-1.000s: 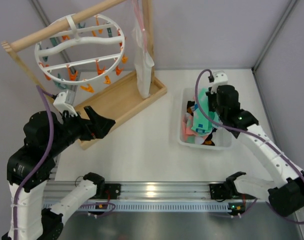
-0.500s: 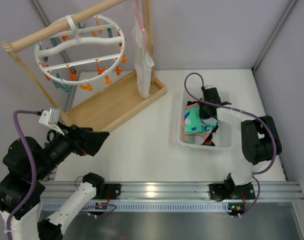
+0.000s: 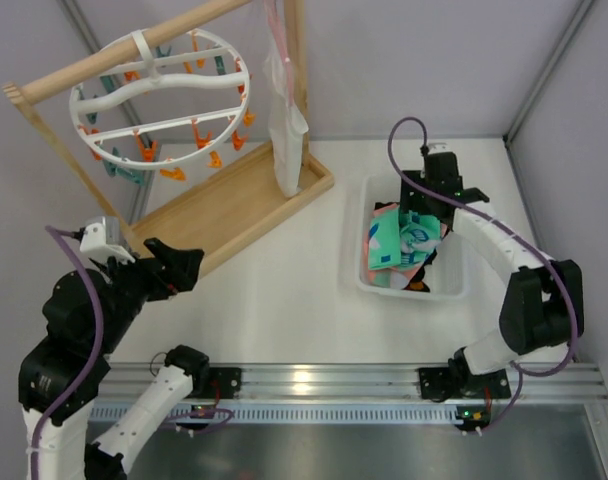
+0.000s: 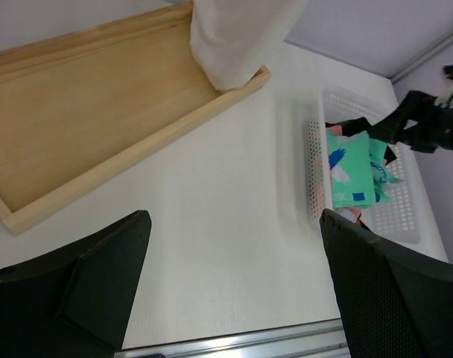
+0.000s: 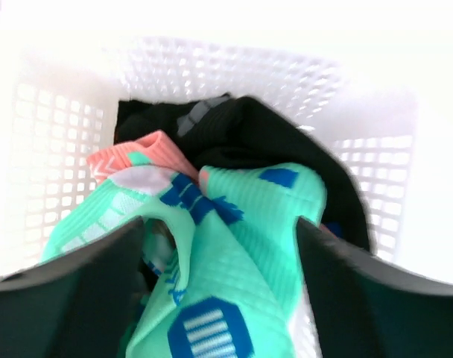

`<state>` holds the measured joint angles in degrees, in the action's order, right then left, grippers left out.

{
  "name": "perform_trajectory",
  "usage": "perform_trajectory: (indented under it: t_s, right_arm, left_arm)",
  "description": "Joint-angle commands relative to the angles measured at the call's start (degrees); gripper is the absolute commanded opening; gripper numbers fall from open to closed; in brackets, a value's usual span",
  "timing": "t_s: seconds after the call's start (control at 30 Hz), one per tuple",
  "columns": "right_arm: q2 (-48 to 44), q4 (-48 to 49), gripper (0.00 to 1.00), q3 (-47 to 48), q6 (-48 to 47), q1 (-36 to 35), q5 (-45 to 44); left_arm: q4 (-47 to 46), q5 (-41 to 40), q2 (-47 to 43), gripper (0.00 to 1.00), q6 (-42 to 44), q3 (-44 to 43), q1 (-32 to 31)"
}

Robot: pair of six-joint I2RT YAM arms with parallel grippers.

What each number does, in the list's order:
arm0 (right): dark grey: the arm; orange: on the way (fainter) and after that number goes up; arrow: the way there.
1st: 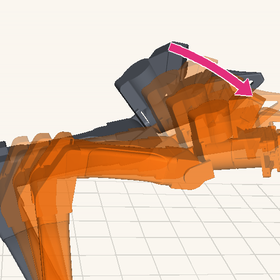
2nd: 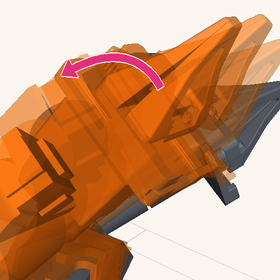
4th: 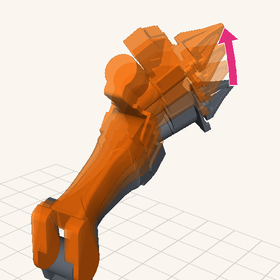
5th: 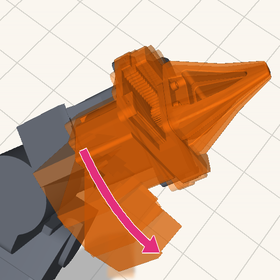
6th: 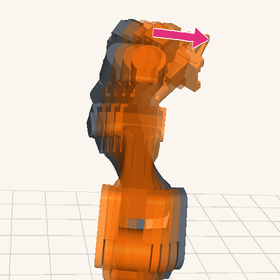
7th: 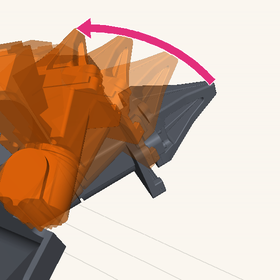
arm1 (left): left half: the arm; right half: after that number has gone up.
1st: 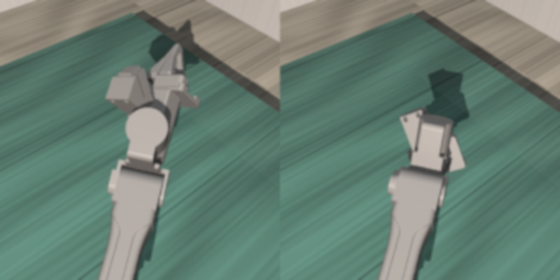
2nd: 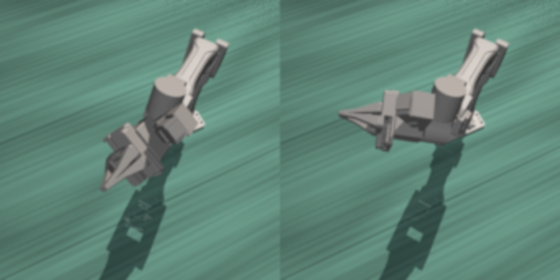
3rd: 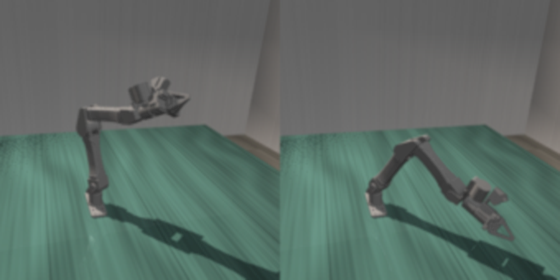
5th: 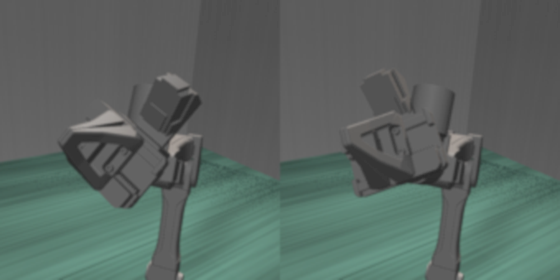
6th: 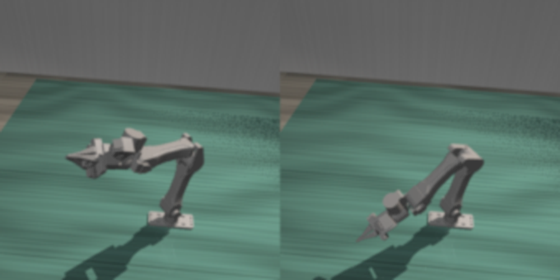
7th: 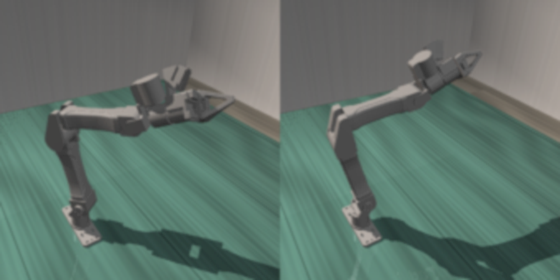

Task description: Remove the socks clipped to the hanger

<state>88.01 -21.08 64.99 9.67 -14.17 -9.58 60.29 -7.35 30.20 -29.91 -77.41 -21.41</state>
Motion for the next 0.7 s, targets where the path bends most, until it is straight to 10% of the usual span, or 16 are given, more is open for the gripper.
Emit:
perform_trajectory:
  t_s: [0.0, 0.1, 0.67]
  right_arm:
    - [-6.1, -6.2, 0.82, 5.8, -0.9, 1.3, -4.2]
    - [-10.5, -12.3, 0.99, 10.0, -0.8, 1.4, -6.5]
    - [-40.4, -33.2, 0.99, 15.3, 0.2, -0.6, -6.8]
  left_arm:
    - [-2.3, -5.8, 2.1, 0.98, 0.6, 2.9, 0.2]
    - [-2.3, -7.3, 3.8, 0.98, 1.6, 4.4, 0.2]
    - [-5.3, -20.9, 2.3, 0.99, 11.1, 16.1, 0.2]
